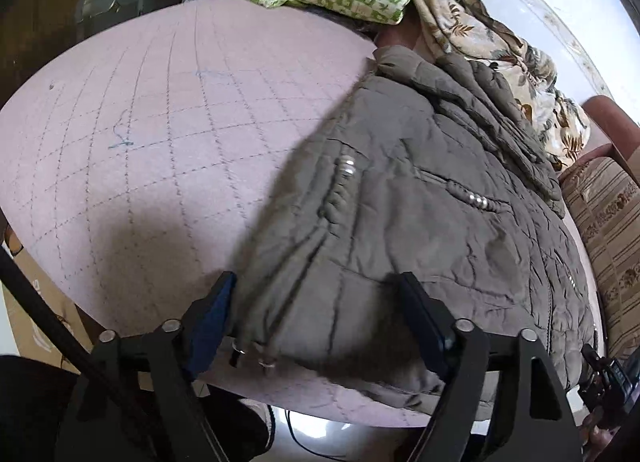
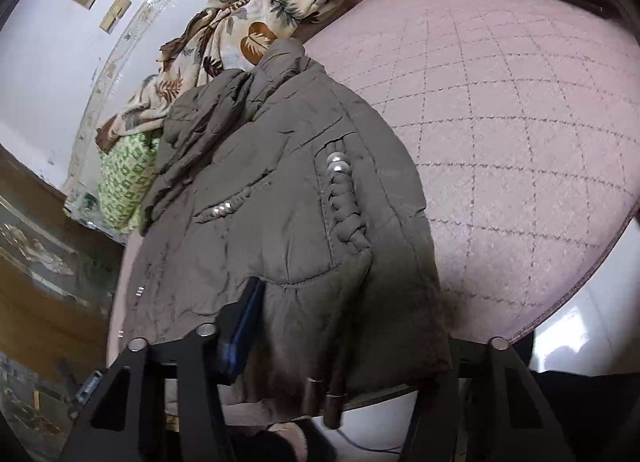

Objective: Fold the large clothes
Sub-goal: 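Move both grippers to the jacket's side edge and close on it, then lift the gripped side edge of the jacket with both grippers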

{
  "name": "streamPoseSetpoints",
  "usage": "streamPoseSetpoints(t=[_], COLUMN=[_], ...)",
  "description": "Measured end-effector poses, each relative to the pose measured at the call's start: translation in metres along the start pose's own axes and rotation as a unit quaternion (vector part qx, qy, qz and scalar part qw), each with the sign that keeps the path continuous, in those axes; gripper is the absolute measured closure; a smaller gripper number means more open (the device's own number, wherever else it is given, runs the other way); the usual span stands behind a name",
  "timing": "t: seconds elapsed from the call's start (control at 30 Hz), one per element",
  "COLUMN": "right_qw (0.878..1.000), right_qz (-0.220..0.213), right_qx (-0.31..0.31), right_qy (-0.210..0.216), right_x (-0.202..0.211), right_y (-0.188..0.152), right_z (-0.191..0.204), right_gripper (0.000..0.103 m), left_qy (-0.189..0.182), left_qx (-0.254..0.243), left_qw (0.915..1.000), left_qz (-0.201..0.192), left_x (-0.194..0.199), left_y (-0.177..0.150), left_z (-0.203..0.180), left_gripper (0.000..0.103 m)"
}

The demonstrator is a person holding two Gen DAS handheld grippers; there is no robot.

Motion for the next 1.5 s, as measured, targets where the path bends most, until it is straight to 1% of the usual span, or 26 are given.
streamPoseSetpoints(t=[0.03, 0.1, 0.2, 0.3, 0.37, 0.4, 0.57, 0.67, 0.87, 1.03, 1.2, 1.27, 1.3, 1.33, 1.37, 1.43, 1.5], right_qw=[1.000, 1.000, 1.000, 1.000, 1.000, 1.000, 0.999, 0.999, 0.999, 0.999, 1.000, 1.000, 1.000, 1.000, 0.999, 0.998, 0.996], right_qz=[-0.004, -0.014, -0.014, -0.017, -0.019, -0.020, -0.025, -0.027, -0.032, -0.023, -0.016, -0.014, -0.013, -0.014, -0.017, -0.021, -0.025], right_qx=[0.003, 0.004, 0.010, 0.006, 0.016, 0.019, 0.030, 0.039, 0.035, 0.027, 0.023, 0.020, 0.022, 0.025, 0.032, 0.054, 0.073], right_qy=[-0.003, 0.001, -0.004, -0.001, 0.000, 0.000, 0.005, 0.000, 0.000, 0.004, 0.004, 0.000, -0.004, -0.006, -0.012, -0.027, -0.036], right_x=[0.001, 0.001, -0.004, -0.006, -0.007, -0.007, -0.006, -0.006, -0.007, -0.009, -0.010, -0.010, -0.010, -0.010, -0.010, -0.010, -0.009], right_y=[0.001, 0.003, 0.003, 0.003, 0.003, 0.002, 0.001, 0.001, 0.002, 0.004, 0.007, 0.007, 0.007, 0.007, 0.007, 0.005, 0.004], right_z=[-0.001, 0.000, 0.000, -0.002, -0.002, -0.001, -0.002, 0.000, 0.001, 0.000, -0.001, -0.001, 0.000, 0.001, 0.003, 0.008, 0.013], right_gripper=[0.057, 0.062, 0.062, 0.062, 0.062, 0.062, 0.062, 0.061, 0.061, 0.060, 0.059, 0.059, 0.059, 0.059, 0.060, 0.064, 0.068], left_qy=[0.001, 0.003, 0.006, 0.019, 0.021, 0.019, 0.043, 0.047, 0.055, 0.065, 0.067, 0.066, 0.065, 0.064, 0.064, 0.064, 0.066], left_qx=[0.001, 0.001, -0.008, -0.029, -0.032, -0.031, -0.057, -0.064, -0.072, -0.074, -0.074, -0.079, -0.082, -0.086, -0.091, -0.109, -0.125], left_qw=[1.0000, 1.0000, 0.9998, 0.9989, 0.9987, 0.9988, 0.9967, 0.9960, 0.9950, 0.9943, 0.9940, 0.9937, 0.9934, 0.9931, 0.9925, 0.9903, 0.9879], left_qz=[-0.003, -0.009, -0.016, -0.031, -0.033, -0.033, -0.039, -0.040, -0.042, -0.041, -0.043, -0.045, -0.046, -0.049, -0.051, -0.059, -0.065], left_x=[0.000, -0.001, -0.003, -0.007, -0.008, -0.010, -0.015, -0.017, -0.017, -0.019, -0.020, -0.021, -0.020, -0.020, -0.019, -0.017, -0.016], left_y=[0.000, 0.000, -0.002, -0.002, -0.001, -0.001, -0.004, -0.005, -0.006, -0.006, -0.006, -0.006, -0.006, -0.005, -0.005, -0.005, -0.006], left_z=[-0.001, -0.003, -0.005, -0.010, -0.012, -0.014, -0.024, -0.025, -0.026, -0.028, -0.029, -0.029, -0.030, -0.032, -0.033, -0.039, -0.045], left_gripper=[0.028, 0.029, 0.029, 0.027, 0.022, 0.018, 0.011, 0.010, 0.008, 0.005, 0.005, 0.006, 0.009, 0.014, 0.017, 0.030, 0.037])
Point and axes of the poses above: each gripper's, at about its wrist camera, not at the fingertips, and x roughly against the way its jaws point, z to its left, y to its top, the point moved 5 cm from there along -x, roughly the way its jaws point, and after that the axes turned 4 degrees about -z, right-handed, at the moved point
